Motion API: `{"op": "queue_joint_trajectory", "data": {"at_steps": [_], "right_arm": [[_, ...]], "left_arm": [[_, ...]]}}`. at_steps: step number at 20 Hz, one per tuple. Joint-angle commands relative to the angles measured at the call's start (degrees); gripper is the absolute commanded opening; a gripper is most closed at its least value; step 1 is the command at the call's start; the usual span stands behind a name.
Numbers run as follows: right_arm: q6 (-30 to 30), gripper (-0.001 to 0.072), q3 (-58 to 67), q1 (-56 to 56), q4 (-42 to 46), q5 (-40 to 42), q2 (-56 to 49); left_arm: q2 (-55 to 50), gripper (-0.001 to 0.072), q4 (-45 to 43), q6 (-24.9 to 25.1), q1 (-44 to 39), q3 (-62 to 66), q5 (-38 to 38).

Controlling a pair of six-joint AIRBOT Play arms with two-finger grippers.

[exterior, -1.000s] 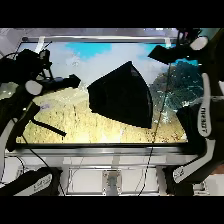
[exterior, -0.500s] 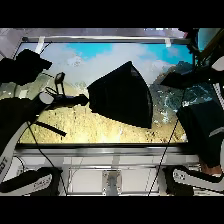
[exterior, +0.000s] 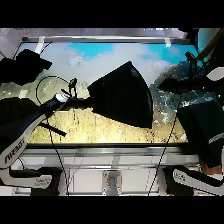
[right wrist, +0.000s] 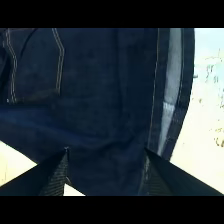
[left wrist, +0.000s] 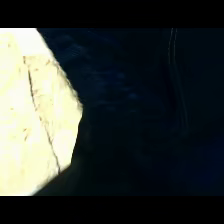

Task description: Fold the clothes and pants, and hang the long-sleeved shirts on hangers.

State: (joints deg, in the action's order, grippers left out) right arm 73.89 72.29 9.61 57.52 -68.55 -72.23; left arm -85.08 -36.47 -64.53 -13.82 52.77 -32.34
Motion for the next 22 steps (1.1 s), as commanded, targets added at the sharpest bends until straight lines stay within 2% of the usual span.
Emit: {"op": "queue_joint_trajectory", "data": {"at_steps": [1, 5, 8, 13, 14, 15, 16, 19, 21, 22], "right_arm": [[-0.1, 0.051, -0.2, 0.0, -0.2, 1.6, 0.1], [-0.1, 0.0509, -0.2, 0.0, 0.2, 1.9, 0.1], [-0.1, 0.0509, -0.3, 0.0, 0.9, 2.4, 0.0], [-0.1, 0.0509, -0.3, 0.0, 1.0, 3.8, 0.0], [-0.1, 0.051, -0.3, 0.0, 1.2, 4.2, 0.0], [-0.1, 0.051, -0.3, 0.0, 1.2, 4.1, 0.0], [-0.6, 0.051, -0.3, 0.0, 1.3, 3.6, 0.1], [-3.1, 0.0511, -0.2, 0.1, 4.9, 0.2, 0.7], [-3.1, 0.0511, -0.3, 0.1, 9.3, -2.8, 1.9], [-3.1, 0.051, -1.0, 0.1, 10.2, -4.3, 2.7]], "left_arm": [[-0.6, 0.0036, 7.8, 5.7, -0.4, 1.8, 0.0], [0.1, 0.0035, 8.6, 7.0, -0.4, 11.2, 1.1], [-1.1, 0.0035, 8.5, 6.9, -1.4, 13.2, 7.6], [-6.6, 0.0053, 8.7, 5.9, -2.8, 13.2, 5.6], [-6.9, 0.0265, 8.6, 5.9, -2.8, 13.2, 5.5], [-6.8, 0.0638, 8.7, 5.8, -2.9, 13.2, 5.5], [-6.3, 0.0687, 8.4, 5.9, -2.2, 13.2, 5.2], [-3.1, 0.0686, 3.7, 5.8, 3.5, 13.2, 0.4], [-1.6, 0.0685, 3.0, 5.9, 8.8, 13.2, -7.7], [-1.6, 0.0662, 2.7, 5.9, 11.0, 13.2, -13.5]]}}
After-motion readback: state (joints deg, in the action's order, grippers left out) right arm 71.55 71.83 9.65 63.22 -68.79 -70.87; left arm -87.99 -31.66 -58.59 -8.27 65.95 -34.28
